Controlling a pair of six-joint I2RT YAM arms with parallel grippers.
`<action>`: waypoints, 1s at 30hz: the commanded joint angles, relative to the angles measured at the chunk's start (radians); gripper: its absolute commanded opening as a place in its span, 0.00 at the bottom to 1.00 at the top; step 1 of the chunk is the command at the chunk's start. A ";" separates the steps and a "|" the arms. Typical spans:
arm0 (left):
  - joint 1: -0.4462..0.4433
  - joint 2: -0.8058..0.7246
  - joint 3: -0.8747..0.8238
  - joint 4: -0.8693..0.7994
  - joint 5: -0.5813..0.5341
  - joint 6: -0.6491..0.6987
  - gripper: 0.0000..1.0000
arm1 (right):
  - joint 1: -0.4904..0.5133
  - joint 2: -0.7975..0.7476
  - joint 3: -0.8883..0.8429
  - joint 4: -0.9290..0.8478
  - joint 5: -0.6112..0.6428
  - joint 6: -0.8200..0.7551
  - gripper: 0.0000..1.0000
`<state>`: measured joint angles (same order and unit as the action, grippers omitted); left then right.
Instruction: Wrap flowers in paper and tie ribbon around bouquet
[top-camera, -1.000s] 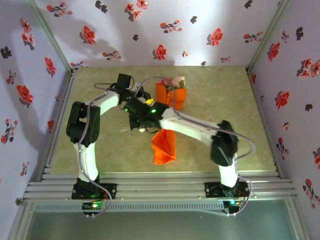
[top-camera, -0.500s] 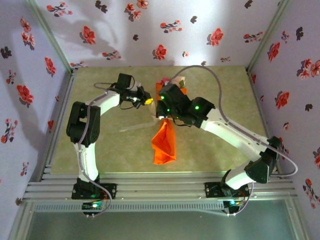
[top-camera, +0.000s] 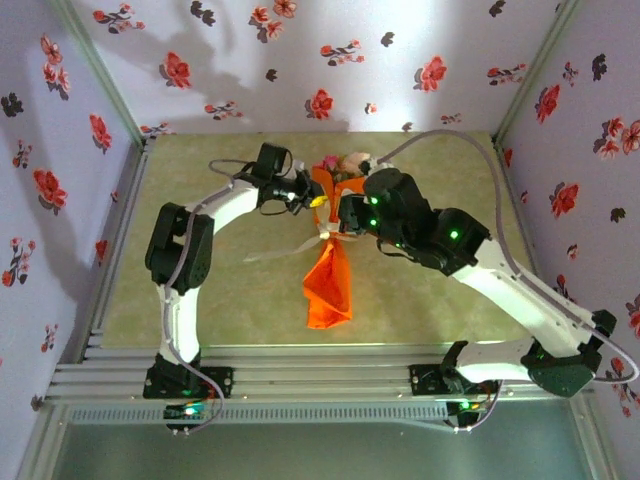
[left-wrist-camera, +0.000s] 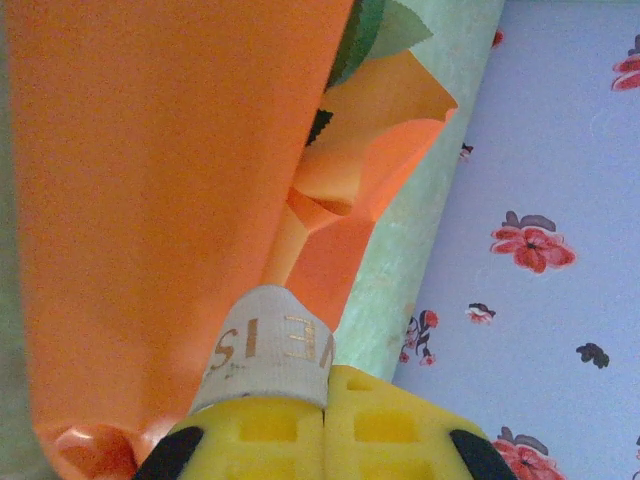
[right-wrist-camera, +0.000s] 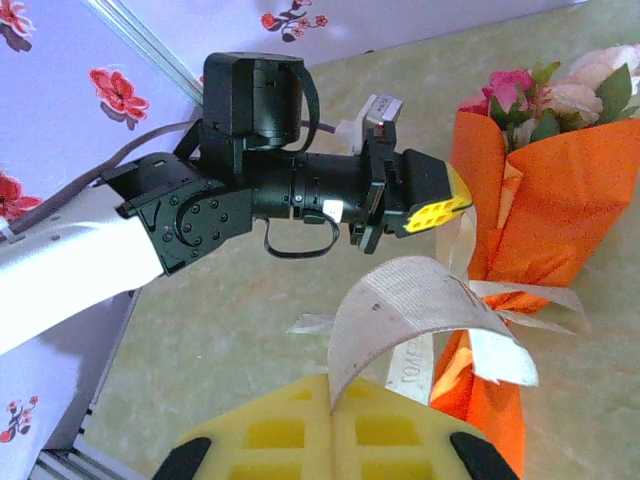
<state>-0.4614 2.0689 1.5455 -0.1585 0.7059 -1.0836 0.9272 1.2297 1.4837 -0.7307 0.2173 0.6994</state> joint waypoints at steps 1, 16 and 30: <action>-0.012 0.032 0.036 -0.023 -0.023 -0.004 0.00 | -0.003 -0.045 -0.026 0.017 0.020 0.021 0.00; -0.030 0.062 0.058 -0.057 -0.126 0.015 0.00 | -0.004 -0.219 -0.116 0.026 0.047 0.108 0.00; -0.050 -0.035 0.033 -0.138 -0.203 0.027 0.00 | -0.497 -0.178 -0.448 -0.107 -0.111 0.294 0.00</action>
<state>-0.4984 2.1017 1.5818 -0.2493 0.5327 -1.0782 0.5285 0.9909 1.0939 -0.8307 0.2329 0.9138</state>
